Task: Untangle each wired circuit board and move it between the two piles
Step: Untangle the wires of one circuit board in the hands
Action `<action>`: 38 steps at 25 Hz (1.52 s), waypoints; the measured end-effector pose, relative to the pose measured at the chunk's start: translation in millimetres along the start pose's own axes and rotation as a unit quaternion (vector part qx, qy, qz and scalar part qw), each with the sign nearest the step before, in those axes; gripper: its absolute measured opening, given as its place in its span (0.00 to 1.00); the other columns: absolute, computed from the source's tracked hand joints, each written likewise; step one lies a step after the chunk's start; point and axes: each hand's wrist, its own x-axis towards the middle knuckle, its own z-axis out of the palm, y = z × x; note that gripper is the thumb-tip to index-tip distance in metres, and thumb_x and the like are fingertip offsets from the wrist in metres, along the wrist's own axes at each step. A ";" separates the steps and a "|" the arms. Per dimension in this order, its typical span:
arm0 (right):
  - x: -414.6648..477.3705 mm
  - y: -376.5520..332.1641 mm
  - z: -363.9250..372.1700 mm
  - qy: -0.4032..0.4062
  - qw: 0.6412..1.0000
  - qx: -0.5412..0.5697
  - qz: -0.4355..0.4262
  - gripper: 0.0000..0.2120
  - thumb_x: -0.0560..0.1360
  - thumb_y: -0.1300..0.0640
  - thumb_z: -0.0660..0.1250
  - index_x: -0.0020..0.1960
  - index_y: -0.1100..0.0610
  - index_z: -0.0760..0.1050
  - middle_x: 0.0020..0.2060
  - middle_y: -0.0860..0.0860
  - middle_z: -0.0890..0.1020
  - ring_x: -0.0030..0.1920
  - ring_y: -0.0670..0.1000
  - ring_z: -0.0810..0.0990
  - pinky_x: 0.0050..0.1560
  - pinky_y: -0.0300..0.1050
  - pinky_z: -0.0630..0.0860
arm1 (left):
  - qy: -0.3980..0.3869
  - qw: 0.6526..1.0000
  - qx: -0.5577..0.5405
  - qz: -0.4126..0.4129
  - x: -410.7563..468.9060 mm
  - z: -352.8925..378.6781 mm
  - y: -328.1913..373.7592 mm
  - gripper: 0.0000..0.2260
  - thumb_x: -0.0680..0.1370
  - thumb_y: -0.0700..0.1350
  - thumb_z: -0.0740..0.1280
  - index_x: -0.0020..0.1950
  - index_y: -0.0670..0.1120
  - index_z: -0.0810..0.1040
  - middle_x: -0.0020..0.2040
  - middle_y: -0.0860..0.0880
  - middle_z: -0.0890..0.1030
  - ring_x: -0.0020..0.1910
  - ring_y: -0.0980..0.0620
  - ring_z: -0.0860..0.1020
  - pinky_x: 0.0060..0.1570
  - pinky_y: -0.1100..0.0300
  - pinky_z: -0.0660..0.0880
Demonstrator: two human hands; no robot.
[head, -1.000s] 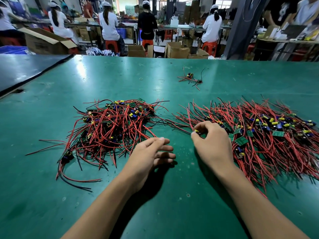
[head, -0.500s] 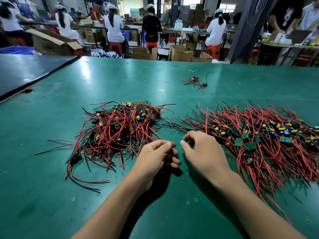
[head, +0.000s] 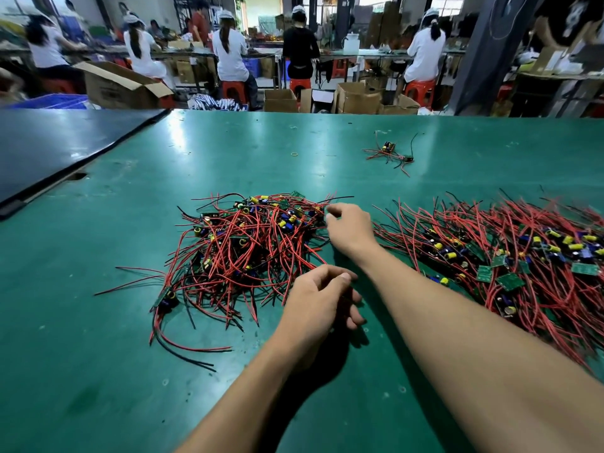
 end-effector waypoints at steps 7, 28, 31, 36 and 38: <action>27.1 -6.7 19.2 -0.005 0.994 0.086 0.067 0.11 0.73 0.49 0.75 0.55 0.49 0.84 0.57 0.51 0.85 0.61 0.56 0.80 0.65 0.53 0.74 | -0.010 1.000 0.004 0.011 1.1 -5.6 1.2 0.08 0.82 0.36 0.60 0.54 0.32 0.75 0.35 0.42 0.77 0.25 0.49 0.75 0.25 0.61 0.71; -111.8 38.9 -55.0 -0.095 0.877 0.460 0.101 0.09 0.82 0.51 0.64 0.50 0.55 0.79 0.31 0.53 0.77 0.25 0.48 0.69 0.30 0.42 0.64 | -0.018 0.999 -0.033 -0.003 1.9 -3.5 0.6 0.12 0.83 0.45 0.61 0.50 0.35 0.76 0.36 0.38 0.78 0.25 0.49 0.76 0.24 0.61 0.75; -119.8 43.2 -49.8 -0.095 0.906 0.409 0.060 0.09 0.82 0.52 0.65 0.47 0.55 0.80 0.28 0.48 0.75 0.23 0.44 0.68 0.24 0.37 0.66 | -0.033 0.999 -0.029 -0.015 0.8 -4.7 -1.4 0.11 0.81 0.44 0.65 0.52 0.35 0.75 0.38 0.35 0.81 0.27 0.47 0.79 0.26 0.59 0.78; -123.8 42.3 -51.6 -0.073 0.942 0.328 -0.007 0.11 0.82 0.51 0.64 0.46 0.50 0.83 0.37 0.46 0.84 0.35 0.43 0.80 0.37 0.37 0.76 | -0.041 0.998 -0.047 -0.032 2.3 -8.1 -3.5 0.08 0.79 0.39 0.66 0.54 0.36 0.78 0.40 0.37 0.83 0.33 0.44 0.82 0.31 0.57 0.81; -124.2 43.6 -53.6 -0.041 0.961 0.270 -0.041 0.09 0.81 0.51 0.66 0.48 0.49 0.85 0.46 0.45 0.86 0.48 0.42 0.83 0.52 0.38 0.77 | -0.048 0.995 -0.069 -0.045 3.9 -10.3 -1.6 0.07 0.78 0.39 0.67 0.54 0.38 0.81 0.43 0.39 0.84 0.35 0.44 0.83 0.33 0.57 0.81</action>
